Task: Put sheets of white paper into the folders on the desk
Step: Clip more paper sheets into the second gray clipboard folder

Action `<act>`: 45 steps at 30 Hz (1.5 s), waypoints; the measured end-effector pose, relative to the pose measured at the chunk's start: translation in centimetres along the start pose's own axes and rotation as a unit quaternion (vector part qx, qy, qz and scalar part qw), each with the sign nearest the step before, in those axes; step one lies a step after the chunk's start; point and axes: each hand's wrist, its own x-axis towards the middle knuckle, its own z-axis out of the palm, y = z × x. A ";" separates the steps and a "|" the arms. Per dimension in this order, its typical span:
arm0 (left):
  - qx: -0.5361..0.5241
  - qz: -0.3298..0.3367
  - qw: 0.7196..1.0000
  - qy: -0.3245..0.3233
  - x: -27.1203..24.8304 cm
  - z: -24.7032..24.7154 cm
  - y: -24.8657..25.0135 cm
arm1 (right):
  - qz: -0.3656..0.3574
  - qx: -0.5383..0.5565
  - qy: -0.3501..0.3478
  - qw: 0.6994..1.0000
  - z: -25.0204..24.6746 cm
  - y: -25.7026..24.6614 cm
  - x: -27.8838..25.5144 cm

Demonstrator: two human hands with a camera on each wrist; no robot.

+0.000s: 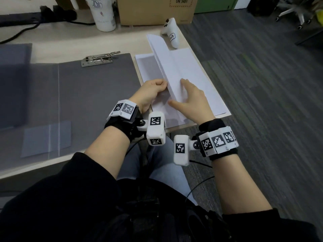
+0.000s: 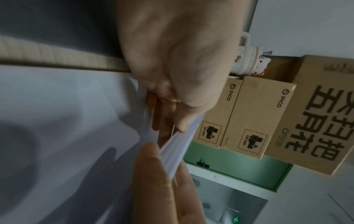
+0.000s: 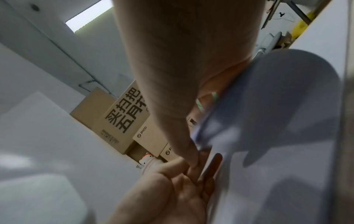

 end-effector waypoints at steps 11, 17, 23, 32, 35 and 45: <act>0.019 -0.014 0.997 -0.078 -0.8 -0.5 1.2 | 0.015 -0.043 0.161 0.986 0.2 -1.6 0.2; -0.016 -0.021 0.998 -0.050 -0.9 -1.2 2.1 | -0.012 -0.023 0.322 0.946 -1.3 -3.0 -0.7; -0.066 0.114 0.970 0.204 -0.9 -3.0 2.3 | -0.101 0.076 0.448 0.885 -2.3 -5.7 -1.7; -0.172 0.106 0.960 0.193 -4.0 -7.1 5.4 | -0.205 0.216 0.484 0.822 -2.0 -10.5 -2.2; -0.262 0.176 0.925 0.213 -6.0 -8.4 6.9 | -0.200 0.256 0.462 0.826 -1.7 -11.1 -2.3; -0.110 0.358 0.890 0.259 -12.6 -13.4 8.0 | -0.123 0.389 0.242 0.880 1.7 -12.3 -1.4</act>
